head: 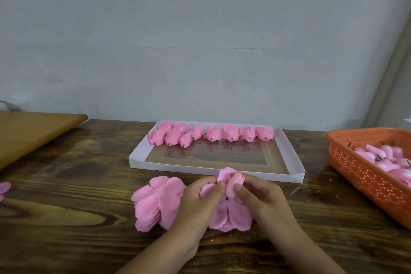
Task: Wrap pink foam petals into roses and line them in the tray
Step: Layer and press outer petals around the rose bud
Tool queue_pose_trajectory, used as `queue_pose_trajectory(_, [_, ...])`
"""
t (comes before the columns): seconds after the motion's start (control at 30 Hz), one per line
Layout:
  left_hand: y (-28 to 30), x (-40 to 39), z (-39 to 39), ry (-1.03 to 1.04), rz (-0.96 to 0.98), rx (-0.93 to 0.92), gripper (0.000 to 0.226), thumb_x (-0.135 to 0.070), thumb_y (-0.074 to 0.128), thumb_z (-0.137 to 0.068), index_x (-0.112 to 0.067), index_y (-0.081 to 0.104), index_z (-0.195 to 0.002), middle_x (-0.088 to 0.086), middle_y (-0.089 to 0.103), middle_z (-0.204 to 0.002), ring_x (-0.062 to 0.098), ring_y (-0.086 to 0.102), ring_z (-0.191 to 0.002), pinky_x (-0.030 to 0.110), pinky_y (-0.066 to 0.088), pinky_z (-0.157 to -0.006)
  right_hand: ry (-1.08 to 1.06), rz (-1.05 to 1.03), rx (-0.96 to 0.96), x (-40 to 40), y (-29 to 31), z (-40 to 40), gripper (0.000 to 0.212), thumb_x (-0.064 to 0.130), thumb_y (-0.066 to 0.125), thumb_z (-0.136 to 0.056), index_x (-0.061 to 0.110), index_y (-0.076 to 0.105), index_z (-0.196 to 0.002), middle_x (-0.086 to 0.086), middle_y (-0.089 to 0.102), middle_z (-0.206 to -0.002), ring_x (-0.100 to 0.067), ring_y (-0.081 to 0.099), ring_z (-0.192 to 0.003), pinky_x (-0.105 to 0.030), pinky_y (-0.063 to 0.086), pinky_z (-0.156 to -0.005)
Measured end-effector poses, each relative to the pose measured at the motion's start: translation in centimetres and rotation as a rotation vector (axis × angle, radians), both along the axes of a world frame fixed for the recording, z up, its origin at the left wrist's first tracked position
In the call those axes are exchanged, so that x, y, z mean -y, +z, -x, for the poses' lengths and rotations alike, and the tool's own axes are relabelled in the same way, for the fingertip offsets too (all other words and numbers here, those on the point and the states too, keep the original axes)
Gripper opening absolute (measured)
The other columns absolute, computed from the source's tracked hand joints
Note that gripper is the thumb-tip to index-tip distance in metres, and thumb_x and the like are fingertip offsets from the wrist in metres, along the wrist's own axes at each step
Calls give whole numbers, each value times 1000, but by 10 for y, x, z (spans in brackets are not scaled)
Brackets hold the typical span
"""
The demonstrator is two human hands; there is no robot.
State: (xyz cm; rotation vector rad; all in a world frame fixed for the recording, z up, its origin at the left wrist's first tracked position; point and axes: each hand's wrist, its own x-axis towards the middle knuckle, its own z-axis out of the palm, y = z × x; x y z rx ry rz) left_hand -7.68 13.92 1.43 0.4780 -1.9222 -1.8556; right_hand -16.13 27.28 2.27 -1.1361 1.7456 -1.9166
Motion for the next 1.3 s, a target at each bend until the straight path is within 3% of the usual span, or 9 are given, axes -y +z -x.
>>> queue_pose_trajectory(0.07, [1,-2,0,37,20,-4,18,-32,65,-95,-17,73,-102,5,78,-97,26,72,-98,29,61,-81,-63,-11,-55,1,-1,-1,29,9,60,-97,32,77,-102,0,77,-97,-15,74,-91,-21,56,-74])
queue_pose_trajectory(0.17, [2,-1,1,-29,-22,16,28,-36,59,-87,-15,74,-99,15,76,-99,32,73,-99,55,58,-90,-157,-23,-72,3,-6,1,38,7,65,-93,36,69,-116,3,77,-99,-12,72,-94,-24,56,-80])
queue_pose_trajectory(0.27, [2,0,0,-63,-98,-10,28,-37,62,-87,-18,75,-103,13,77,-103,31,73,-103,62,55,-93,-218,-42,-34,4,-10,2,47,10,71,-88,32,58,-127,0,76,-96,-15,72,-93,-31,57,-84])
queue_pose_trajectory(0.47, [0,1,2,-70,-157,-29,44,-49,74,-76,-24,73,-112,7,77,-109,27,73,-106,58,56,-93,-196,-62,-88,3,-8,1,29,8,70,-89,26,70,-113,1,76,-101,-18,71,-96,-43,59,-85])
queue_pose_trajectory(0.73, [-2,5,1,-89,-62,8,14,-34,66,-96,-28,77,-102,2,78,-105,21,73,-104,52,58,-95,-214,-56,-94,1,-7,3,16,12,75,-85,22,76,-96,3,77,-90,-15,73,-84,-29,59,-74])
queue_pose_trajectory(0.9, [0,3,1,-84,-53,-2,17,-34,65,-97,-27,76,-107,2,77,-107,21,73,-104,51,58,-95,-227,-18,-71,2,-7,4,16,12,77,-80,20,77,-94,1,77,-88,-18,73,-84,-35,61,-77])
queue_pose_trajectory(1.0, [0,3,1,-93,-68,-17,20,-32,66,-97,-26,75,-113,3,77,-109,22,72,-107,51,57,-96,-200,4,-63,2,-6,4,16,17,77,-78,21,78,-94,0,78,-89,-18,73,-86,-31,60,-76])
queue_pose_trajectory(1.1, [-2,4,1,-82,-65,-30,15,-30,66,-97,-26,78,-106,3,78,-103,20,74,-103,48,58,-95,-164,2,-39,2,-7,3,24,5,76,-82,24,78,-95,1,78,-92,-16,74,-89,-23,58,-75])
queue_pose_trajectory(1.3, [-6,7,3,-99,-59,-73,33,-52,75,-77,-29,79,-101,2,79,-99,17,75,-98,35,61,-82,-193,25,-27,3,-9,3,28,-5,73,-82,18,77,-98,-3,78,-91,-19,74,-89,-28,60,-78])
